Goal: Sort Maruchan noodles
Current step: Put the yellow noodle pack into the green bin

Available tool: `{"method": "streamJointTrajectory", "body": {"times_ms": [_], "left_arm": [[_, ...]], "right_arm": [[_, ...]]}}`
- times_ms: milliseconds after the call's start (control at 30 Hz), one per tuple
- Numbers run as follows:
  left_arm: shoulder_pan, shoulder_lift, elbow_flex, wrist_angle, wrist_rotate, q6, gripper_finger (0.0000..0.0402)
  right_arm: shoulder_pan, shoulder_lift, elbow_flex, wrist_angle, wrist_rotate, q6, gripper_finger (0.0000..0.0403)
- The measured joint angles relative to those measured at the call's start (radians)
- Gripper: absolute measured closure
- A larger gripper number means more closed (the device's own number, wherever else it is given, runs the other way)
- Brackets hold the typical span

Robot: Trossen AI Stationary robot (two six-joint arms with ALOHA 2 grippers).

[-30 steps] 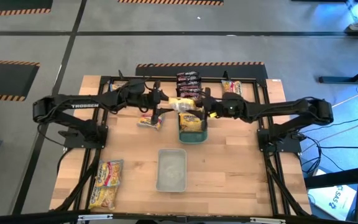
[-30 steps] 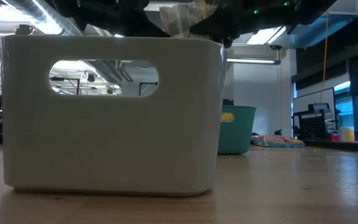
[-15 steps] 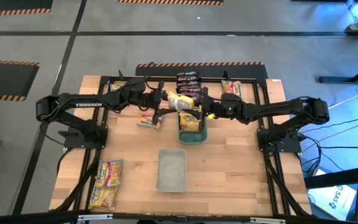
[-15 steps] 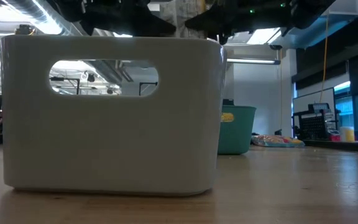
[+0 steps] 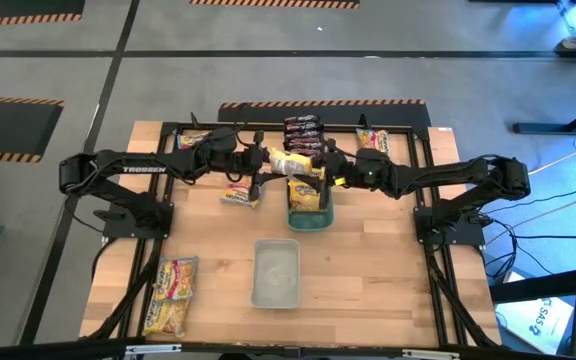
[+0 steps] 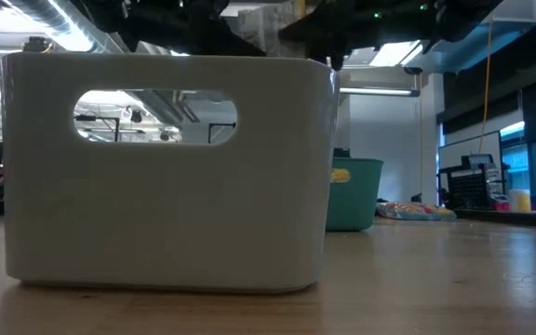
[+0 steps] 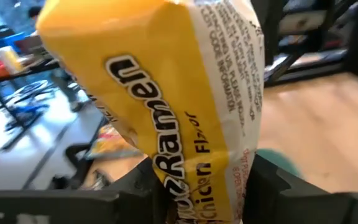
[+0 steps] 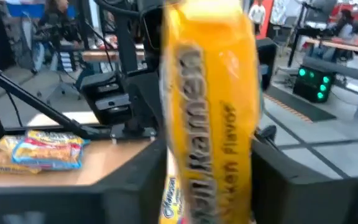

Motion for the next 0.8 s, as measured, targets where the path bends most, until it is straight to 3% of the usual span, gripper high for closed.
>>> {"method": "streamJointTrajectory", "body": {"times_ms": [67, 200, 400, 567, 800], "left_arm": [[0.0, -0.012, -0.002, -0.022, -0.049, 0.021, 0.0269], [0.001, -0.046, -0.002, -0.064, -0.136, 0.063, 0.0269], [-0.003, -0.053, -0.002, -0.086, -0.189, 0.228, 0.0269], [-0.047, -0.011, -0.003, -0.082, -0.242, 0.521, 0.0268], [-0.12, 0.043, -0.002, -0.006, -0.48, 0.83, 0.0268]], "right_arm": [[0.0, -0.033, 0.002, -0.063, 0.0, 0.0, 0.0191], [0.0, -0.152, 0.026, -0.352, 0.008, 0.015, 0.0126], [0.0, -0.31, 0.01, -0.686, 0.103, 0.136, 0.0083], [-0.031, -0.325, -0.124, -0.529, 0.089, 0.236, 0.008], [-0.188, -0.236, -0.281, -0.072, -0.229, 0.567, 0.008]]}}
